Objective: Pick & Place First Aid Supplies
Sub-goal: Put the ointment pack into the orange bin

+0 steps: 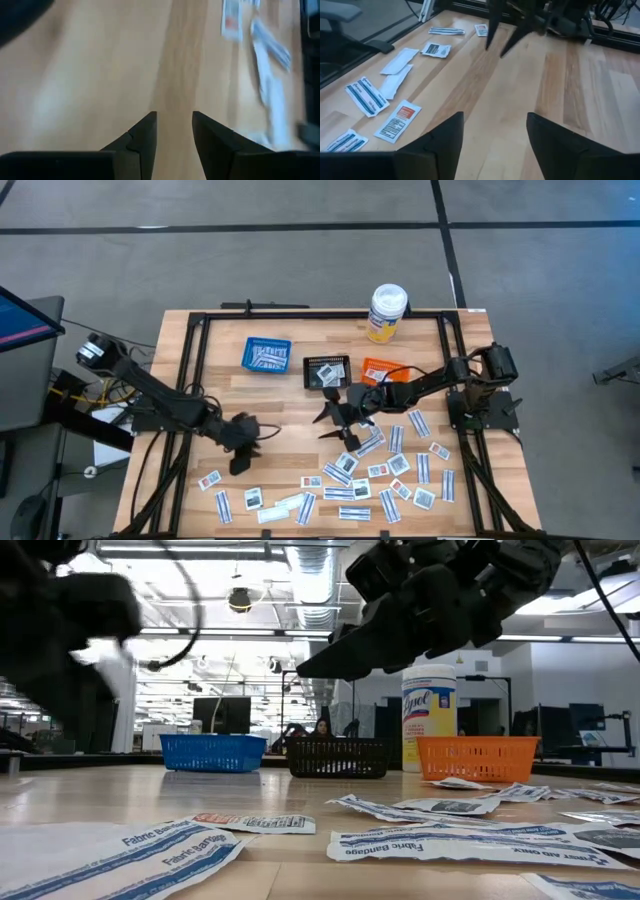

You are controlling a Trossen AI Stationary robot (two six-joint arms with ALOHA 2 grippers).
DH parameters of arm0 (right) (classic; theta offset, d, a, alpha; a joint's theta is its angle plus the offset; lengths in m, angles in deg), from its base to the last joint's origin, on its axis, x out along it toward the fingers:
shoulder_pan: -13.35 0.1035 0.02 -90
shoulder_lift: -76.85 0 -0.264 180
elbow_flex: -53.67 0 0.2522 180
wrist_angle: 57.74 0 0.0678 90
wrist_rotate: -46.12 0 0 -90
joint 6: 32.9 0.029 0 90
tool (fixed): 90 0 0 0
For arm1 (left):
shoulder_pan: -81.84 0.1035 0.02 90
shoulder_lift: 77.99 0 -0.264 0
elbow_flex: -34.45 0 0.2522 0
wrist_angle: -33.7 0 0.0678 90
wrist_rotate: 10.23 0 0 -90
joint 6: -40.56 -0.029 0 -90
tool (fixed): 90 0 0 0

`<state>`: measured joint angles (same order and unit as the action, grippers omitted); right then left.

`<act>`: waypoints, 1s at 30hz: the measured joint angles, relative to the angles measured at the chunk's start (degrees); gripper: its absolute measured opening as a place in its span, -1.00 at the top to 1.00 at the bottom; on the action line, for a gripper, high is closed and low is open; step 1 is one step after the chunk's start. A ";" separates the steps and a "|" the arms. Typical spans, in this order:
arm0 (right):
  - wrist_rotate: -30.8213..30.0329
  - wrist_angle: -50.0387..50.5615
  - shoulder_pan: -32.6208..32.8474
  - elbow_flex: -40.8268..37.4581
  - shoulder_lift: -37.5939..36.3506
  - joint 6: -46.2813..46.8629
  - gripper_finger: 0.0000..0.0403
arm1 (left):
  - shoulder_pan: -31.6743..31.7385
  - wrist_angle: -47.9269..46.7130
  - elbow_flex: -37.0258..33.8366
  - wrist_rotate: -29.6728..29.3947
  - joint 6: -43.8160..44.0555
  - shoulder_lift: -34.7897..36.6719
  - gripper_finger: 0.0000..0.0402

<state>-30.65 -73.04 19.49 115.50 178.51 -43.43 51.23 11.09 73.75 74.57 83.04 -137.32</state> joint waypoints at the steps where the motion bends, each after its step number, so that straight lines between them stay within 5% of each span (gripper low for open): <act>1: 0.00 0.00 -0.21 0.00 0.00 0.00 -0.06 | -0.31 -2.15 0.00 2.49 2.54 0.74 0.38; 9: -0.02 0.26 -1.03 0.07 0.00 0.45 -0.04 | -2.59 -21.05 0.00 19.80 24.29 2.49 0.38; 13: 0.00 0.60 -1.01 0.09 0.00 0.52 -0.02 | -7.66 -23.03 0.00 25.23 33.31 0.64 0.38; 21: 0.00 2.11 -0.92 0.09 0.00 1.49 0.00 | -17.18 -19.88 0.22 26.54 44.93 -6.07 0.38; 30: 0.00 1.83 -1.01 0.09 0.00 1.54 0.00 | -18.13 -14.46 0.58 27.34 45.52 -11.84 0.49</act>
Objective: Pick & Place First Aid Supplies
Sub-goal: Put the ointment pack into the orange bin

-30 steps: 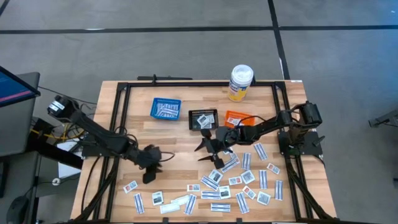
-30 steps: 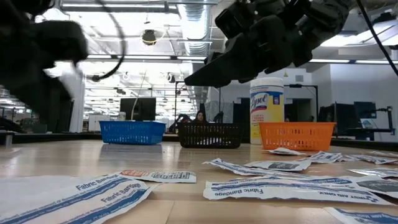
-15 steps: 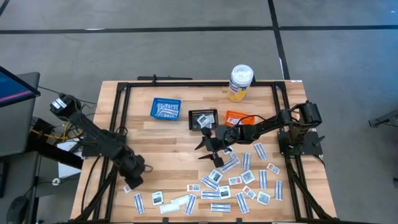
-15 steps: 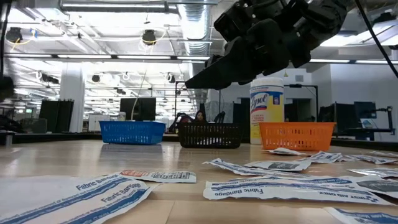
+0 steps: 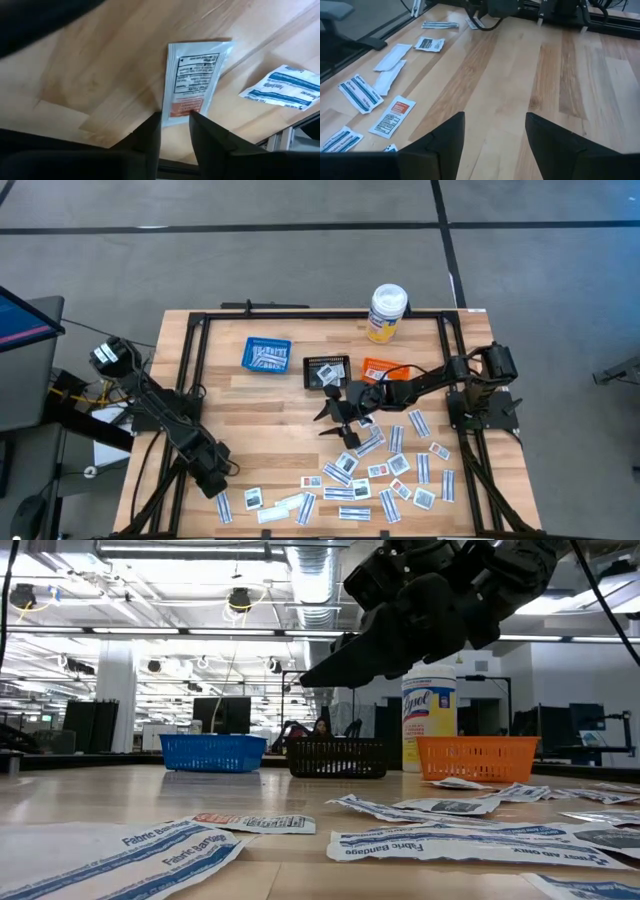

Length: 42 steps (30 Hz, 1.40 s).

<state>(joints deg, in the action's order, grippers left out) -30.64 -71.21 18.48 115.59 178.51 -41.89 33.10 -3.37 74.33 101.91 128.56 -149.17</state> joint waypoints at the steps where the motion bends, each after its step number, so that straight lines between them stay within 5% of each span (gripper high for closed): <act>1: 0.00 -0.02 0.00 0.00 0.00 0.00 0.00 | -0.02 -0.06 0.02 -0.76 -0.08 -0.14 0.52; 9: 0.00 0.07 0.00 0.00 0.00 0.01 0.00 | 0.20 -0.40 -0.11 -2.41 -1.03 0.26 0.95; 15: 0.00 0.09 0.00 0.00 0.00 -0.01 0.00 | 0.62 4.49 -0.21 -7.38 -4.62 0.59 0.98; 22: 0.00 0.05 0.00 0.00 0.00 -0.02 0.00 | 2.25 3.65 1.51 -37.37 -16.71 5.01 0.99; 28: 0.00 -0.22 0.00 0.00 0.00 -0.03 0.00 | 7.28 4.14 1.42 -49.27 -30.70 7.41 0.99; 35: 0.02 -1.74 0.00 0.00 0.00 -0.05 0.00 | 13.89 5.79 1.48 -43.42 -40.36 7.39 0.89; 42: 0.20 -0.82 0.00 0.00 0.00 -0.05 0.00 | 12.34 10.66 1.65 -42.28 -43.47 3.09 0.50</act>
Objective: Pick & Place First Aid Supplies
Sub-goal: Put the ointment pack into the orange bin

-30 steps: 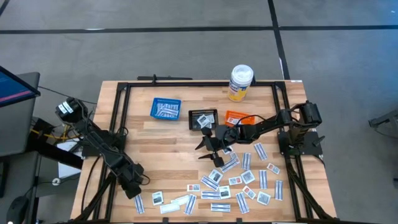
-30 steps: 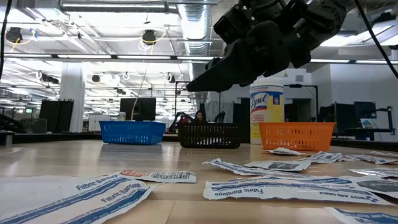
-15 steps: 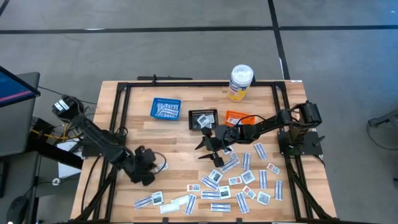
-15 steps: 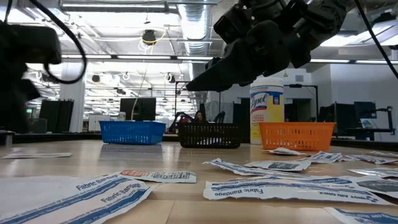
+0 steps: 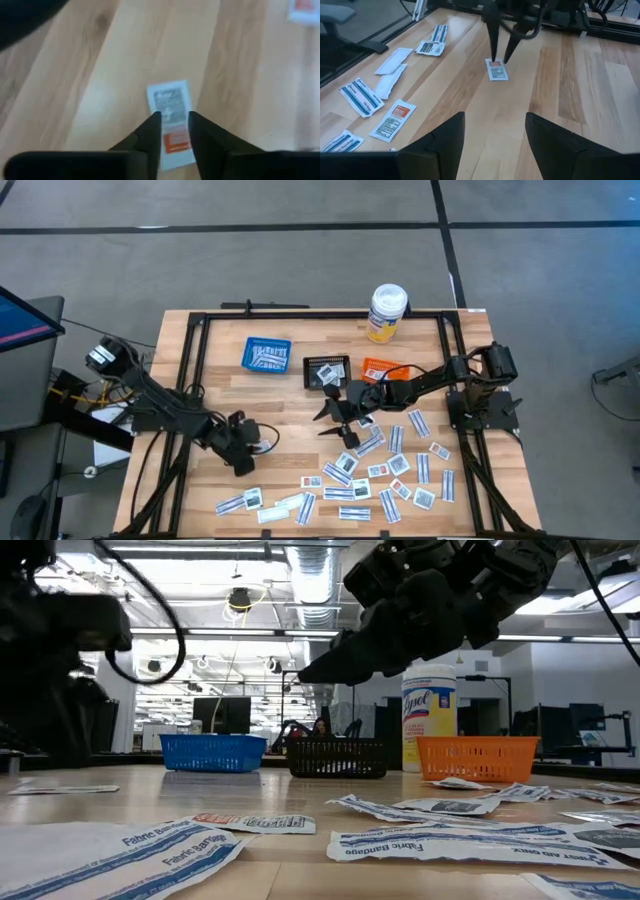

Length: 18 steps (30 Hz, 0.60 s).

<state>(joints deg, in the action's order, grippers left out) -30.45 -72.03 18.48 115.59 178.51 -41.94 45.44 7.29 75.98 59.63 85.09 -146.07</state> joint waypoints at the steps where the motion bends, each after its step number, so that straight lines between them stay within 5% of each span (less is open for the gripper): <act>1: 0.00 0.20 0.00 0.00 0.00 0.01 0.00 | -0.32 -0.09 -0.02 -0.07 0.03 -1.20 0.44; 10: 0.02 1.09 0.00 0.00 0.00 0.02 0.00 | -2.50 2.30 -0.18 -5.58 0.51 -8.48 0.18; 18: 0.02 1.07 -0.02 0.00 0.00 0.00 0.00 | -0.69 2.46 -0.35 -7.32 0.27 -8.71 0.77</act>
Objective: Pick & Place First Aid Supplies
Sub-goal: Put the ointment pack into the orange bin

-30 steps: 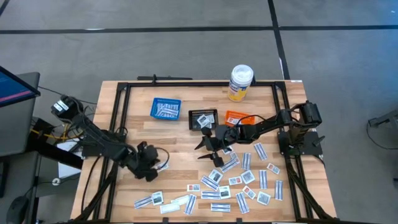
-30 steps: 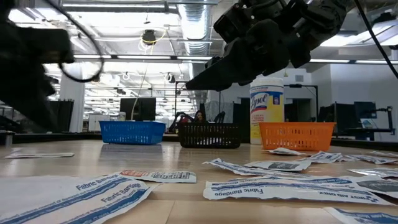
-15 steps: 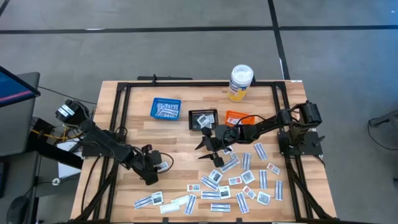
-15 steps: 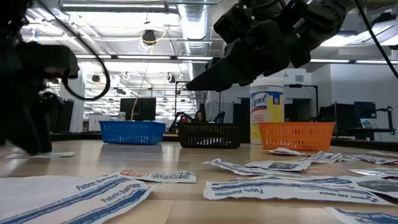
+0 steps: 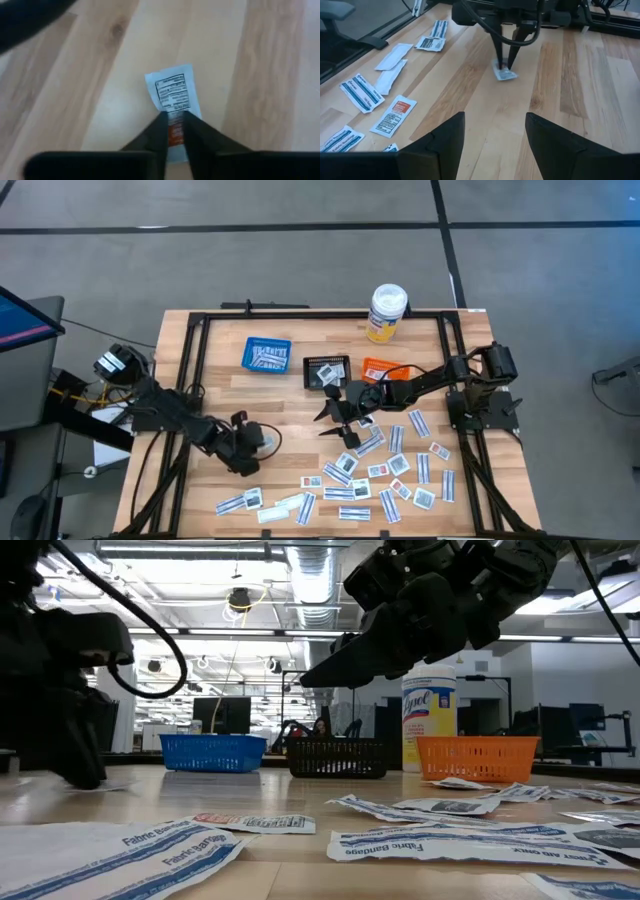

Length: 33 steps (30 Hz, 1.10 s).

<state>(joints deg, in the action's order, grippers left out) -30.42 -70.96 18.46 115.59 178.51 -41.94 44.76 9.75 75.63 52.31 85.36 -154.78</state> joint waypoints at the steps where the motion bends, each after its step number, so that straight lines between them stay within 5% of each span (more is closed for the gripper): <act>1: 0.00 0.00 0.00 0.00 0.00 0.02 0.00 | 0.45 0.08 -0.01 -0.26 -0.06 -0.02 0.87; 8: -0.18 -1.64 0.00 0.00 0.00 -0.04 0.00 | 3.35 4.75 -0.48 -8.80 -8.31 -0.52 0.95; 22: -11.77 -5.82 -2.44 0.00 0.00 14.94 0.00 | 15.80 39.54 -0.37 -13.13 -46.66 -0.31 0.97; 33: -13.77 -6.64 -4.17 0.00 0.00 19.63 0.01 | 20.72 42.93 -0.33 -12.78 -49.30 -0.27 0.97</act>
<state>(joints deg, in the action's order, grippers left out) -44.19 -77.61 14.28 115.59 178.51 -22.32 65.47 52.68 75.30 39.52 36.07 -155.04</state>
